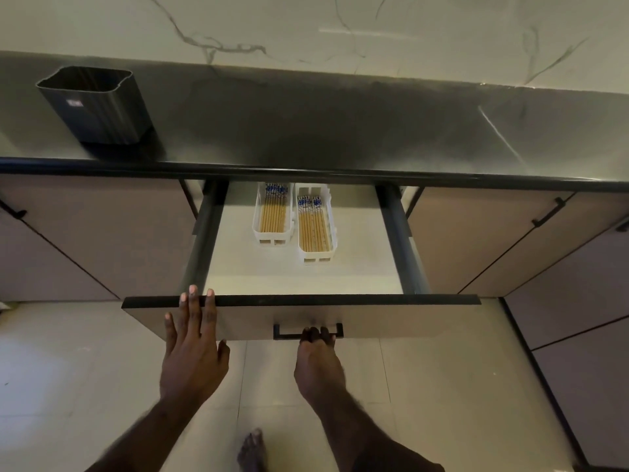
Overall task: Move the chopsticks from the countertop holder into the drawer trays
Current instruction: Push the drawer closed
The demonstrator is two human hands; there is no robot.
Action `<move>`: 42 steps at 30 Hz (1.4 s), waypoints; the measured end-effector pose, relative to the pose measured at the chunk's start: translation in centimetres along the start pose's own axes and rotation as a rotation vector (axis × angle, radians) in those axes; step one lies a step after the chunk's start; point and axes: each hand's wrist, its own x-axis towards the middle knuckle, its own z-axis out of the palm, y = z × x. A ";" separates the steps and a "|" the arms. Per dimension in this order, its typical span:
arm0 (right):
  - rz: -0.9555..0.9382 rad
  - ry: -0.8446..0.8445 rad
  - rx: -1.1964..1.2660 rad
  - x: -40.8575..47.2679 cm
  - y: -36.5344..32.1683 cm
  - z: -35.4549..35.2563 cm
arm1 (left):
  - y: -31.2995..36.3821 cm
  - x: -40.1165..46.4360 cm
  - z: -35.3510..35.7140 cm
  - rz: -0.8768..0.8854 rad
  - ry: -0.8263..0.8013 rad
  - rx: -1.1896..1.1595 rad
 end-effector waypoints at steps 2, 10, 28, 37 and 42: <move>-0.009 0.000 -0.011 1.8 0.0 -0.6 | -0.1 2.0 0.5 -0.015 -0.002 -0.022; 0.025 0.012 0.051 8.6 0.0 -3.0 | -0.6 10.0 1.3 0.010 0.007 -0.078; -0.049 0.072 -0.137 23.1 -0.5 -7.0 | -1.8 23.8 1.6 0.001 0.036 -0.084; -0.029 0.058 -0.224 27.2 -0.8 -7.5 | -2.6 27.4 3.2 -0.063 0.076 -0.097; -0.027 -0.025 -0.261 28.4 -0.3 -7.4 | -2.4 28.6 3.8 -0.074 0.082 -0.103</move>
